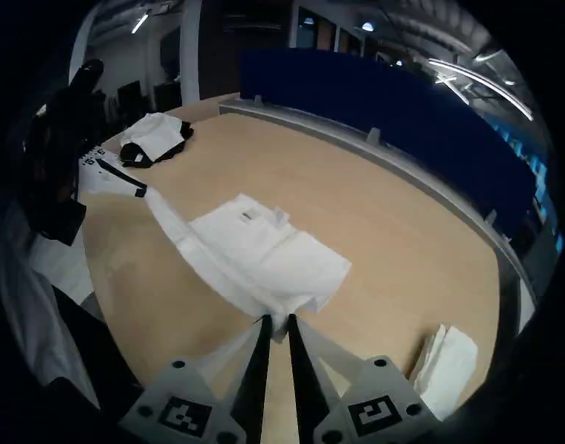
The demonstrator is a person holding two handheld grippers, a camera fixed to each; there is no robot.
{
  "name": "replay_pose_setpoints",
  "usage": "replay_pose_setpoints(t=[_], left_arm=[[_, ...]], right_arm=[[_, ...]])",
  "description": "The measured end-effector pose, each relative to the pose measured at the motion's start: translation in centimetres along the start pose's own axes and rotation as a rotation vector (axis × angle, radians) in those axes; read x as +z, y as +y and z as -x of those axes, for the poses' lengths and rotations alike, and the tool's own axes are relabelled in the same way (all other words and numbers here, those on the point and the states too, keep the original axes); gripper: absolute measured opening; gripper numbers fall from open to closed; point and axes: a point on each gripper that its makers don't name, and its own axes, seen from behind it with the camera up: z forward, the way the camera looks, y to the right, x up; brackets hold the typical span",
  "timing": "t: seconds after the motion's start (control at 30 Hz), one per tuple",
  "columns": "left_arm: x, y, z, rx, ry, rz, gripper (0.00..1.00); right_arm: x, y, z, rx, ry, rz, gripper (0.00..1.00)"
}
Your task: Fold towel
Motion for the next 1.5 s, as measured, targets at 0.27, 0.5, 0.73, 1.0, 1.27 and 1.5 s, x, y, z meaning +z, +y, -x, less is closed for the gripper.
replay_pose_setpoints(t=[0.27,0.5,0.73,1.0,1.27,1.5], left_arm=[[1.0,-0.7,-1.3,-0.012,0.016,-0.009,0.09],[3.4,-2.2,-2.8,-0.006,0.025,-0.027,0.09],[6.6,-3.8,-4.1,-0.009,0.026,-0.039,0.09],[9.8,-5.1,-4.4,0.000,0.007,-0.050,0.09],[11.5,-5.5,-4.0,0.012,-0.011,-0.047,0.09],[13.6,-6.1,-3.5,0.038,-0.024,-0.054,0.09]], right_arm=[[0.9,1.0,-0.9,-0.011,-0.012,-0.001,0.17],[3.0,2.9,-1.9,-0.021,-0.029,0.000,0.17],[5.7,4.9,-2.3,-0.011,-0.059,0.014,0.17],[8.6,6.4,-2.0,0.042,-0.091,0.014,0.17],[10.3,7.1,-0.9,0.066,-0.126,0.012,0.17],[12.7,8.0,0.0,0.070,-0.149,0.033,0.19]])
